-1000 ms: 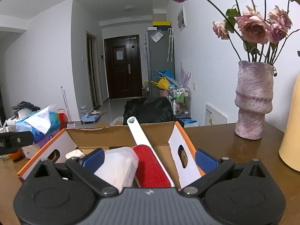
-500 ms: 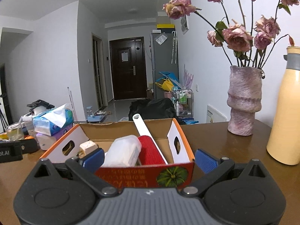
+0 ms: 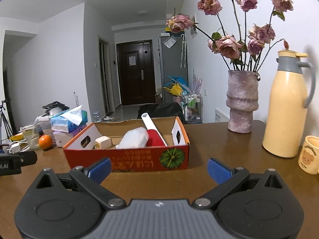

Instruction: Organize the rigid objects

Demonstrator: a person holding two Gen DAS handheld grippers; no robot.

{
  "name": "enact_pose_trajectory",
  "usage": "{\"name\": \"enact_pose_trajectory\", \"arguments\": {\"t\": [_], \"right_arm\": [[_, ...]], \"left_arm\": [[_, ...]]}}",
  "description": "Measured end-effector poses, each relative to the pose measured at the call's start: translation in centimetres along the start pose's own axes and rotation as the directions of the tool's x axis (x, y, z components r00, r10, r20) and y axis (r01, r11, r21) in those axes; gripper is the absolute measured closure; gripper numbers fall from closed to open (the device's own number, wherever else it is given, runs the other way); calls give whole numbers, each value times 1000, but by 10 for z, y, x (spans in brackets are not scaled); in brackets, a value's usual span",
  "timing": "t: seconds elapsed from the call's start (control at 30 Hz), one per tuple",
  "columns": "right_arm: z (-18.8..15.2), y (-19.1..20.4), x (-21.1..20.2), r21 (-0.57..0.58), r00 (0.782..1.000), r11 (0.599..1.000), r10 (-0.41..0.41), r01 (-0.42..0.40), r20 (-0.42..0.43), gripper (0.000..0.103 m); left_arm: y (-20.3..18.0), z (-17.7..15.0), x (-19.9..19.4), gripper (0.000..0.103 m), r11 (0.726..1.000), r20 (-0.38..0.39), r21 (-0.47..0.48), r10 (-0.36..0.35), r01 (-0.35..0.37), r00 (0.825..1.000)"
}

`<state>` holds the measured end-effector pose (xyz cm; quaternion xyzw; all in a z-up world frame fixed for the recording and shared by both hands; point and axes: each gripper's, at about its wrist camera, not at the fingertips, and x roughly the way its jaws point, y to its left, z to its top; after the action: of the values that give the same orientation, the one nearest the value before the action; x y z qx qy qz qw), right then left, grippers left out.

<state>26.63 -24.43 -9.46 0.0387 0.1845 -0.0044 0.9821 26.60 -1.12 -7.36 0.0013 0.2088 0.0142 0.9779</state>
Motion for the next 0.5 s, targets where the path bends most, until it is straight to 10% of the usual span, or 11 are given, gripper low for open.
{"name": "enact_pose_trajectory", "arguments": {"t": [0.5], "right_arm": [[-42,9,-94,-42,1000,999,7,-8,-12,0]], "left_arm": [[12,-53,-73,0,1000,-31,3,-17,17,999]]}}
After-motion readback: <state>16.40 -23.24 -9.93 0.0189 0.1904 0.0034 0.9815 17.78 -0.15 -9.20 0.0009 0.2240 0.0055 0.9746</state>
